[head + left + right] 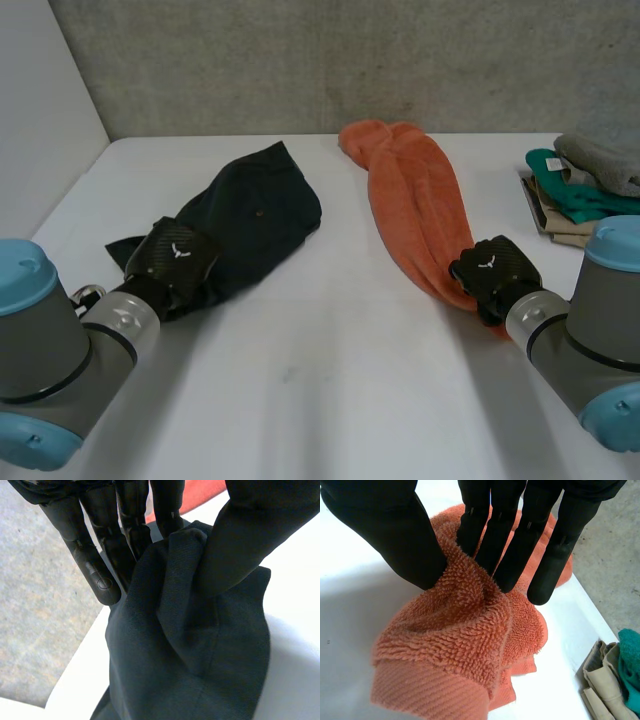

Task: Fold the laundry.

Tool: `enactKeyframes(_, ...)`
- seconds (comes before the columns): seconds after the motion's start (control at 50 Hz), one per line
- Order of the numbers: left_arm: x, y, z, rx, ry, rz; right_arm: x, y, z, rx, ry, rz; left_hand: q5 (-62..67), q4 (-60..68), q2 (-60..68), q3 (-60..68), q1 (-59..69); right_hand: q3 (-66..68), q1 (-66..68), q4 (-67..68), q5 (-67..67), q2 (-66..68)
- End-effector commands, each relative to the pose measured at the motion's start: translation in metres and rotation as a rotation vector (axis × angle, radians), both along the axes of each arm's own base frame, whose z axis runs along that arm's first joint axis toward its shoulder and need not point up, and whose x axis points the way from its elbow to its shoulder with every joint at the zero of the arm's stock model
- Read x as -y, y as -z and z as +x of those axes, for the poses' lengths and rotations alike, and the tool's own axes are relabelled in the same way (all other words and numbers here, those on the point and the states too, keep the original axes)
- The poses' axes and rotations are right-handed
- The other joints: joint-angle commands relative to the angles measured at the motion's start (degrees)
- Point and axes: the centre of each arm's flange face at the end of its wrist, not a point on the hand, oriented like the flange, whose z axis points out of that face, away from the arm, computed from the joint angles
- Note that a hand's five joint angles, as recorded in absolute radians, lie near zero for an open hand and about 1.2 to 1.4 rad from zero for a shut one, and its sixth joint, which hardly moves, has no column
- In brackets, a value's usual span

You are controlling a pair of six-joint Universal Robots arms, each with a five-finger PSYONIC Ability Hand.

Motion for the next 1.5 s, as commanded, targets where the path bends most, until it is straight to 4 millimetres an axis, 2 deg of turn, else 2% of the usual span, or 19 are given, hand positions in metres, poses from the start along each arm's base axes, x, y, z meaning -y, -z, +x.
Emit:
enactKeyframes(0.02, -0.01, 0.007, 0.016, 0.067, -0.053, 0.079, -0.002, -0.004, 0.001, 0.0, 0.0, -0.013, 14.1, 11.5, 12.0, 12.7, 15.4, 12.0, 19.4, 11.6, 15.8, 13.4)
enactKeyframes(0.22, -0.058, -0.02, 0.038, 0.143, -0.088, 0.244, -0.002, -0.005, 0.0, -0.003, 0.002, -0.016, 14.1, 11.5, 12.0, 12.7, 15.4, 12.0, 19.4, 11.6, 15.8, 13.4)
enactKeyframes(0.32, -0.043, -0.04, 0.033, 0.123, -0.083, 0.146, -0.001, -0.005, 0.001, -0.01, -0.003, -0.021, -47.9, -50.6, -50.1, -49.4, -46.7, 12.0, 19.4, 11.6, 15.8, 13.4)
enactKeyframes(0.42, -0.019, -0.059, 0.016, 0.07, -0.068, 0.029, -0.002, -0.004, 0.002, -0.014, -0.006, -0.019, -55.9, -58.5, -58.0, -57.3, -54.6, 12.0, 19.4, 11.6, 15.8, 13.4)
enactKeyframes(0.52, 0.005, -0.063, -0.005, 0.028, -0.044, -0.012, -0.002, -0.006, 0.001, -0.006, -0.004, -0.024, -55.9, -58.5, -58.0, -57.3, -54.6, 12.0, 19.4, 11.6, 15.8, 13.4)
enactKeyframes(0.6, 0.027, -0.051, -0.022, 0.008, -0.023, 0.019, -0.002, -0.009, 0.0, 0.0, -0.002, -0.028, -55.9, -58.5, -58.0, -57.3, -54.6, 12.0, 19.4, 11.6, 15.8, 13.4)
enactKeyframes(0.76, 0.08, 0.004, -0.043, 0.03, -0.004, 0.098, -0.003, -0.006, -0.001, 0.002, 0.0, -0.015, -55.9, -58.5, -58.0, -57.3, -54.6, 12.0, 19.4, 11.6, 15.8, 13.4)
enactKeyframes(0.88, 0.103, 0.043, -0.045, 0.05, 0.017, 0.137, -0.001, -0.004, -0.003, -0.004, 0.004, -0.011, -55.8, -58.5, -58.0, -57.3, -54.6, 12.0, 19.4, 11.6, 15.8, 13.4)
enactKeyframes(0.9, 0.105, 0.046, -0.045, 0.054, 0.022, 0.138, -0.001, -0.003, -0.003, -0.005, 0.006, -0.01, -51.8, -54.5, -54.0, -53.3, -50.6, 12.0, 19.4, 11.6, 15.8, 13.4)
enactKeyframes(0.96, 0.114, 0.046, -0.042, 0.059, 0.023, 0.11, -0.001, -0.002, -0.003, -0.007, 0.005, -0.008, -2.3, -5.0, -4.5, -3.8, -1.1, 12.0, 19.4, 11.6, 15.8, 13.4)
enactKeyframes(0.98, 0.117, 0.042, -0.041, 0.056, 0.018, 0.09, -0.001, -0.002, -0.003, -0.008, 0.007, -0.007, 14.0, 11.3, 11.8, 12.5, 15.2, 12.0, 19.4, 11.6, 15.8, 13.4)
enactKeyframes(1.06, 0.132, 0.001, -0.027, 0.017, -0.095, -0.063, 0.0, -0.002, -0.003, -0.007, 0.008, -0.006, 14.1, 11.5, 12.0, 12.7, 15.4, 12.0, 19.4, 11.6, 15.8, 13.4)
enactKeyframes(1.16, 0.165, -0.063, 0.019, -0.095, -0.36, -0.348, -0.001, 0.001, -0.002, -0.01, 0.002, 0.001, 14.1, 11.5, 12.0, 12.7, 15.4, 12.0, 19.4, 11.6, 15.8, 13.4)
enactKeyframes(1.22, 0.184, -0.075, 0.05, -0.087, -0.437, -0.421, -0.002, 0.001, 0.0, -0.01, -0.005, 0.004, 14.1, 11.5, 12.0, 12.7, 15.4, 12.0, 19.4, 11.6, 15.8, 13.4)
enactKeyframes(1.28, 0.198, -0.078, 0.076, -0.045, -0.499, -0.448, -0.005, 0.002, 0.003, -0.009, -0.017, 0.006, 14.1, 11.5, 12.0, 12.7, 15.4, 12.0, 19.4, 11.6, 15.8, 13.4)
enactKeyframes(1.34, 0.214, -0.066, 0.103, 0.027, -0.566, -0.424, -0.008, 0.0, 0.007, -0.006, -0.037, 0.002, 14.1, 11.5, 12.0, 12.7, 15.4, 12.0, 19.4, 11.6, 15.8, 13.4)
enactKeyframes(1.44, 0.215, -0.033, 0.104, 0.034, -0.532, -0.318, -0.012, -0.004, 0.011, -0.003, -0.049, -0.011, 14.1, 11.5, 12.0, 12.7, 15.4, 12.0, 19.4, 11.6, 15.8, 13.4)
enactKeyframes(1.48, 0.208, -0.019, 0.093, 0.003, -0.465, -0.264, -0.012, -0.009, 0.011, 0.002, -0.049, -0.024, -6.7, -9.4, -8.9, -8.2, -5.5, 12.0, 19.4, 11.6, 15.8, 13.4)
enactKeyframes(1.5, 0.205, -0.017, 0.088, -0.007, -0.435, -0.252, -0.012, -0.01, 0.011, 0.003, -0.049, -0.029, -24.3, -27.0, -26.5, -25.8, -23.1, 12.0, 19.4, 11.6, 15.8, 13.4)
